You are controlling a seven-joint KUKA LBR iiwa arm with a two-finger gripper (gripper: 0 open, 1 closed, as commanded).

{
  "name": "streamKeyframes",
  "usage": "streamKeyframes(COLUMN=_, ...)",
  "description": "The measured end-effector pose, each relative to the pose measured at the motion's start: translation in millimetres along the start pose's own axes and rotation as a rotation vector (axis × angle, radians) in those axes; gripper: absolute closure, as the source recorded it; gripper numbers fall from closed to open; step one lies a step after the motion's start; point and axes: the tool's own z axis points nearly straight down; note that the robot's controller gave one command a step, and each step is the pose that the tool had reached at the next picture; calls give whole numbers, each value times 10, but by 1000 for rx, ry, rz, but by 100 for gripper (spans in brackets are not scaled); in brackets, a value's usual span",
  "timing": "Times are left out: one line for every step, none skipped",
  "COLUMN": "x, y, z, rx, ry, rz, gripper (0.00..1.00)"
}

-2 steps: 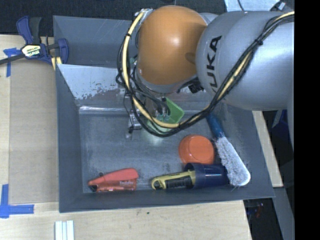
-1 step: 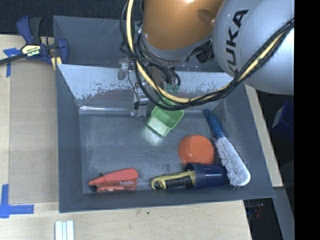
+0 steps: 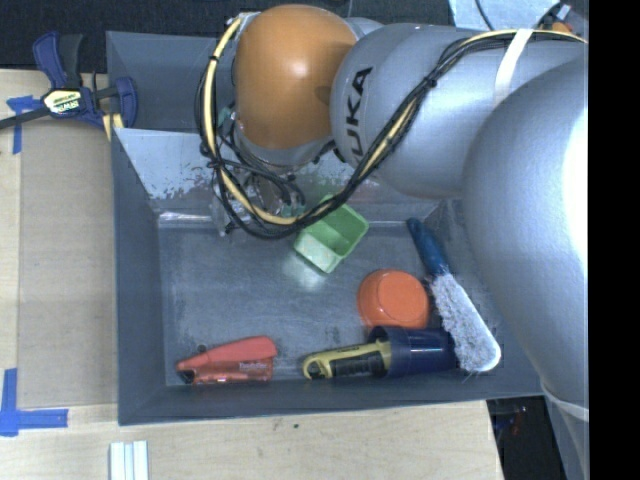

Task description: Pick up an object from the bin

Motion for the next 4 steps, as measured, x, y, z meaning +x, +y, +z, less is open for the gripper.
streamKeyframes(x=-14, y=-1, z=-55, rx=-1, ry=-8, rz=1, gripper=100)
streamKeyframes(x=-11, y=5, z=91, rx=0, ry=-16, rz=-23, gripper=100)
streamKeyframes(x=-2, y=192, z=-853, rx=0, ry=-28, rz=-170, gripper=100)
streamKeyframes(x=-3, y=214, z=-497, rx=-1, ry=-29, rz=-164, gripper=100)
